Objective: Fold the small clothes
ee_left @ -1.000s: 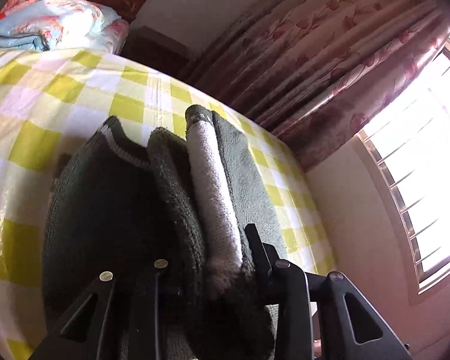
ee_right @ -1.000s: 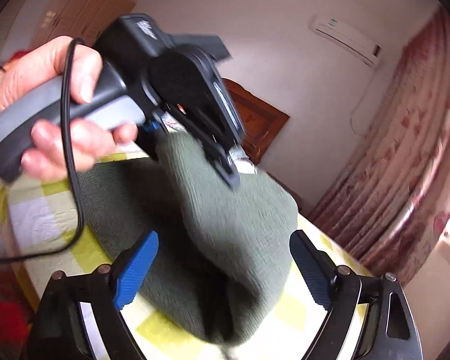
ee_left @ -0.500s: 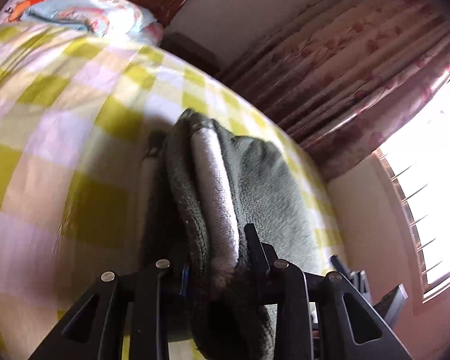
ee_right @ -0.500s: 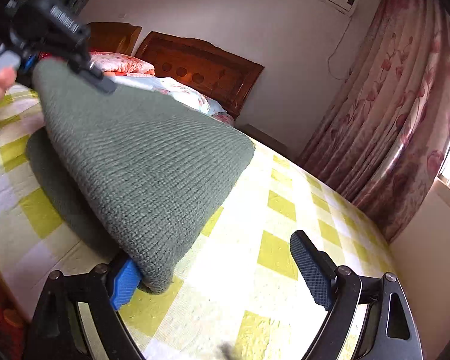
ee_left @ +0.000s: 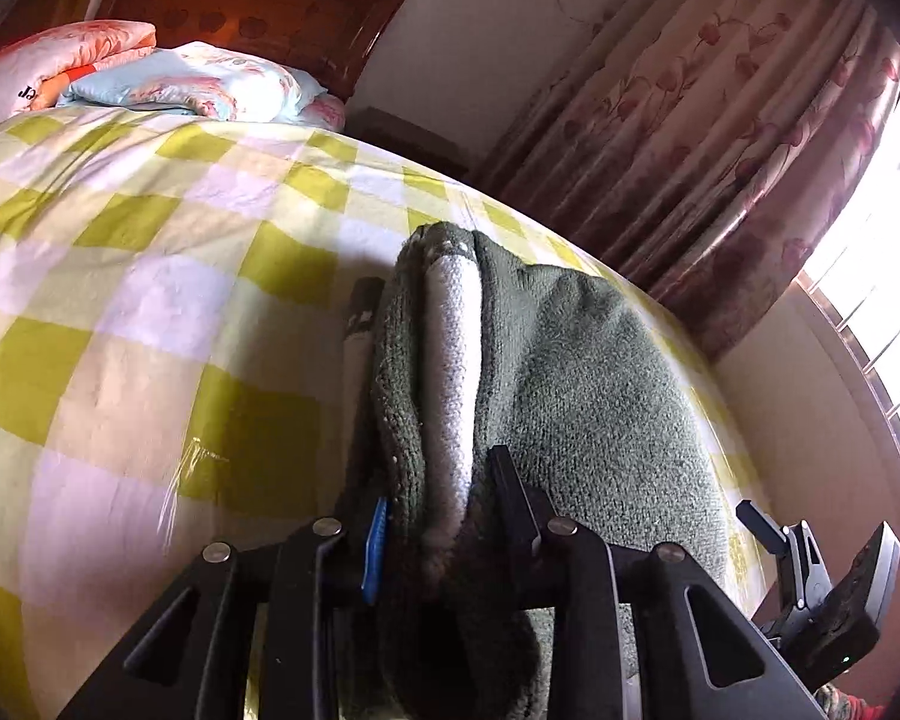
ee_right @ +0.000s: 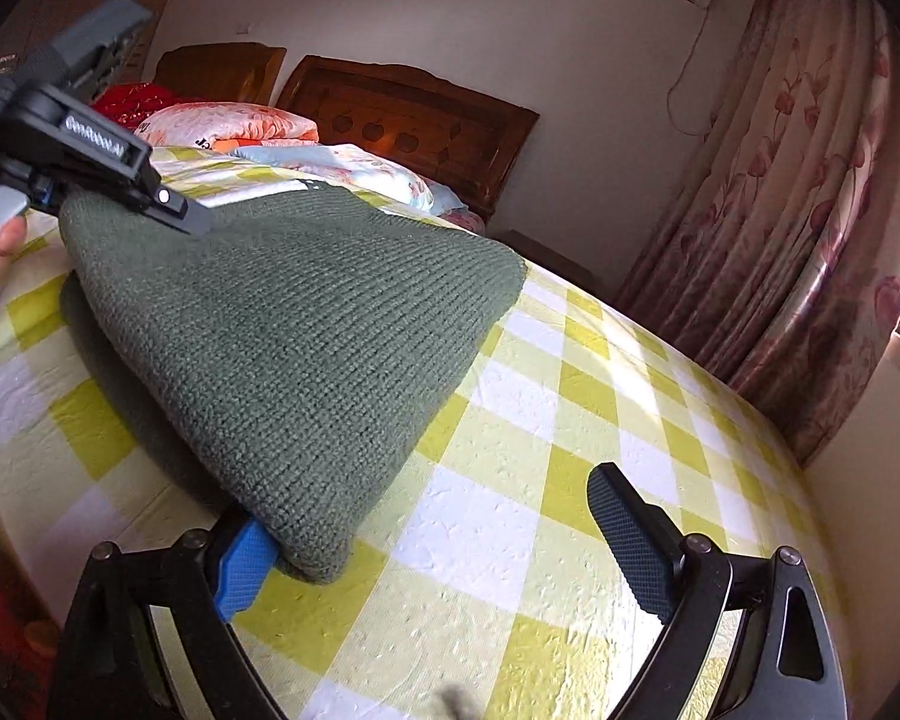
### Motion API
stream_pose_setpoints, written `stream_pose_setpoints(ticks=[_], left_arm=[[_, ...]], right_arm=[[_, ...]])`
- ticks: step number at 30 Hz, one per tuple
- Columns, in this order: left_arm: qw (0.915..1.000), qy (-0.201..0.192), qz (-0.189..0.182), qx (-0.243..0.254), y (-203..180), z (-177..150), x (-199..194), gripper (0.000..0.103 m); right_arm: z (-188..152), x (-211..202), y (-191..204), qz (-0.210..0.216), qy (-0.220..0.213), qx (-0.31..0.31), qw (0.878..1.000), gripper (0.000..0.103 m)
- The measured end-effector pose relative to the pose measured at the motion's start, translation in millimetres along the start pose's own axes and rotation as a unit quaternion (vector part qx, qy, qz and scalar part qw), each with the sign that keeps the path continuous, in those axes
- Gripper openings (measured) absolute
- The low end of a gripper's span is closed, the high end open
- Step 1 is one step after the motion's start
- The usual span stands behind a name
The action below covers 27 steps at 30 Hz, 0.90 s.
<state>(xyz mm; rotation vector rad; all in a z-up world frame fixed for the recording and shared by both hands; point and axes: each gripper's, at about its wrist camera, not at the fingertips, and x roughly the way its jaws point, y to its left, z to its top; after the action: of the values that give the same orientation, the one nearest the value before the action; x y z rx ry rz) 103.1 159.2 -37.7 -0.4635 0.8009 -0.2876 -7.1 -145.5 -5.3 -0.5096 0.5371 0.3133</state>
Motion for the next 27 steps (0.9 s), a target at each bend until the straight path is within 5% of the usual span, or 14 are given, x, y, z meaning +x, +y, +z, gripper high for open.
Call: stream_pose_setpoints(ticks=[4, 7, 11, 13, 15, 16, 17, 21, 23, 27], left_arm=[[0.9988, -0.006, 0.040, 0.029, -12, 0, -5, 0.036], [0.9954, -0.021, 0.086, 0.036, -18, -3, -23, 0.049], [0.9771, -0.132, 0.166, 0.002, -30, -17, -74, 0.047], [0.9740, -0.176, 0.141, 0.020, -49, -26, -92, 0.048], [0.9748, -0.169, 0.117, 0.087, -76, -32, -91, 0.049], [0.9717, -0.161, 0.121, 0.123, -91, -35, -83, 0.049], [0.9677, -0.151, 0.133, 0.152, -103, -39, -72, 0.049], [0.9692, -0.089, 0.153, 0.172, -109, -51, -29, 0.049], [0.9734, -0.038, 0.158, 0.161, -96, -52, -7, 0.049], [0.9725, -0.036, 0.149, 0.176, -100, -59, -14, 0.049]], right_arm=[[0, -2, -9, 0.050, 0.013, -0.008, 0.999, 0.103], [-6, -13, -28, 0.154, 0.018, 0.001, 0.988, 0.103], [-4, -42, -62, 0.224, -0.044, 0.089, 0.969, 0.103], [4, -48, -68, 0.222, -0.074, 0.111, 0.966, 0.103], [18, -45, -63, 0.205, -0.085, 0.111, 0.969, 0.103], [24, -39, -57, 0.196, -0.083, 0.105, 0.971, 0.088], [28, -34, -51, 0.192, -0.080, 0.097, 0.973, 0.000], [23, -9, -20, 0.207, -0.046, 0.061, 0.975, 0.000], [13, -8, -5, 0.179, -0.058, 0.019, 0.982, 0.000], [22, -15, -4, 0.171, -0.041, 0.001, 0.984, 0.000]])
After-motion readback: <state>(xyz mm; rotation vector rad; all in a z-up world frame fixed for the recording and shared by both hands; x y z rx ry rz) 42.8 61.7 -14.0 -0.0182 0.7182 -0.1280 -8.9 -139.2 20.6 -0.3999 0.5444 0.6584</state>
